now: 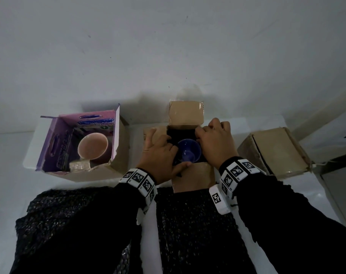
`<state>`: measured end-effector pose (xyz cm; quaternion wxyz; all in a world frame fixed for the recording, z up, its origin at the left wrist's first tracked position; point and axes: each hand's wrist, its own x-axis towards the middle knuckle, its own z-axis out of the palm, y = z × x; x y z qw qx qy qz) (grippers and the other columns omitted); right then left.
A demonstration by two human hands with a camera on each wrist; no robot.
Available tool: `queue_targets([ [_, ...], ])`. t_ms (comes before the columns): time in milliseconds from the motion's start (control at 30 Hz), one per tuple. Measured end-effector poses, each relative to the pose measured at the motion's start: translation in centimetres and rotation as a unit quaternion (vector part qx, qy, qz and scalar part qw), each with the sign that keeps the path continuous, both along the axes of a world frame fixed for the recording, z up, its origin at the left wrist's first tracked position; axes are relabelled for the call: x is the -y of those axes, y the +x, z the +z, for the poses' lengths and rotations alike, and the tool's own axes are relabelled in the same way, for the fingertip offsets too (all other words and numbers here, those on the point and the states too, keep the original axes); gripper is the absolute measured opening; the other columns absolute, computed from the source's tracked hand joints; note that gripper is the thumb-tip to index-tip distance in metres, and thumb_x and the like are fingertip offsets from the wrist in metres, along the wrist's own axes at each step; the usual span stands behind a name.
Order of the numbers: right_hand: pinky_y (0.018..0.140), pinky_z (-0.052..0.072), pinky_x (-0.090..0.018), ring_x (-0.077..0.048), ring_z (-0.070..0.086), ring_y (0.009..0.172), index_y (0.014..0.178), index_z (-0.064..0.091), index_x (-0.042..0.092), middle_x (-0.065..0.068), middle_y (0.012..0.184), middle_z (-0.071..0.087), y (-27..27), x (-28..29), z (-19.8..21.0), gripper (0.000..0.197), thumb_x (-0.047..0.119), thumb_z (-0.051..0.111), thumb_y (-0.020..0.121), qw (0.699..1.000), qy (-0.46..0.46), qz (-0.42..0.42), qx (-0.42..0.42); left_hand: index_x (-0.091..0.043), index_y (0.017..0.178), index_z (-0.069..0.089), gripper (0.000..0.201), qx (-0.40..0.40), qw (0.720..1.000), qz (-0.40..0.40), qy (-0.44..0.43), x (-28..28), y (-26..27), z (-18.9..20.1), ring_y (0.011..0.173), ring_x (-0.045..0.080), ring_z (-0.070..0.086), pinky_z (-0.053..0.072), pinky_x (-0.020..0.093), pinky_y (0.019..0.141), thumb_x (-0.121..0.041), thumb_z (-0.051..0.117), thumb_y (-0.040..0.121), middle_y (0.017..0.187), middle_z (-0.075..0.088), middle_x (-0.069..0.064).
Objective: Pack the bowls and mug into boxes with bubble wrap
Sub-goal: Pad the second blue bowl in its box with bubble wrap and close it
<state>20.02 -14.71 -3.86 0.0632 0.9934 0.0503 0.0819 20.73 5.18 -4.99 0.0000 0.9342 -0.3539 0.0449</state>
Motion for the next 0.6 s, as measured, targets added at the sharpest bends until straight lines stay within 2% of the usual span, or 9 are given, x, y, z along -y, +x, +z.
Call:
queue_targets([
  [100,0.081,0.031,-0.041,-0.028,0.046,0.102,0.093,0.061,0.020,-0.001,0.086,0.066,-0.2,-0.1,0.5,0.010,0.023,0.053,0.088,0.999,-0.014,0.004,-0.043,-0.019,0.083,0.070,0.078,0.009,1.000,0.028,0.011,0.2,-0.3,0.0,0.122,0.023,0.047,0.001,0.058,0.114,-0.075,0.016,0.087,0.099,0.066,-0.002],
  [200,0.085,0.025,-0.042,-0.027,0.042,0.108,0.097,0.063,0.021,-0.002,0.090,0.063,0.2,0.1,0.7,0.017,0.021,0.050,0.087,0.998,-0.020,0.021,-0.057,-0.019,0.090,0.074,0.085,0.005,0.998,0.047,0.028,0.1,-0.3,0.0,0.131,0.027,0.038,-0.002,0.059,0.113,-0.076,0.011,0.087,0.115,0.061,-0.002],
  [300,0.084,0.025,-0.042,-0.027,0.046,0.104,0.094,0.062,0.020,-0.001,0.091,0.065,0.3,0.0,0.9,0.015,0.019,0.056,0.080,0.999,-0.010,0.026,-0.041,-0.019,0.097,0.072,0.081,0.008,0.999,0.043,0.031,-0.1,-0.3,0.3,0.130,0.026,0.040,-0.003,0.058,0.112,-0.073,0.013,0.089,0.109,0.063,-0.005],
  [400,0.079,0.024,-0.040,-0.027,0.049,0.095,0.089,0.059,0.018,0.001,0.087,0.067,0.1,-0.2,0.5,0.015,0.019,0.060,0.074,0.999,-0.002,0.034,-0.012,-0.020,0.108,0.063,0.058,0.033,0.999,0.010,-0.027,-0.4,-0.5,0.2,0.116,0.025,0.050,0.005,0.058,0.111,-0.065,0.028,0.092,0.106,0.062,-0.002],
  [467,0.083,0.023,-0.043,-0.028,0.050,0.097,0.094,0.056,0.018,-0.002,0.085,0.067,-0.1,-0.1,0.0,0.019,0.021,0.059,0.075,0.999,-0.001,0.028,-0.015,-0.025,0.115,0.062,0.051,0.035,0.999,-0.021,-0.035,-0.5,-0.4,0.0,0.114,0.025,0.053,0.008,0.059,0.109,-0.058,0.029,0.095,0.108,0.063,-0.002],
  [533,0.091,0.021,-0.047,-0.029,0.050,0.103,0.097,0.056,0.018,-0.004,0.088,0.065,0.0,0.2,-0.3,0.020,0.023,0.056,0.078,0.999,0.003,0.026,-0.021,-0.028,0.110,0.066,0.051,0.034,0.999,-0.030,-0.021,-0.6,-0.1,-0.2,0.113,0.025,0.053,0.008,0.059,0.109,-0.055,0.026,0.096,0.104,0.064,-0.003],
  [600,0.096,0.017,-0.048,-0.028,0.049,0.109,0.099,0.057,0.018,-0.005,0.092,0.065,-0.1,0.4,-0.3,0.020,0.025,0.054,0.081,0.999,0.000,0.031,-0.027,-0.027,0.094,0.070,0.053,0.031,0.999,-0.029,-0.005,-0.6,0.1,-0.1,0.111,0.024,0.052,0.005,0.058,0.109,-0.056,0.026,0.095,0.094,0.065,-0.005],
])
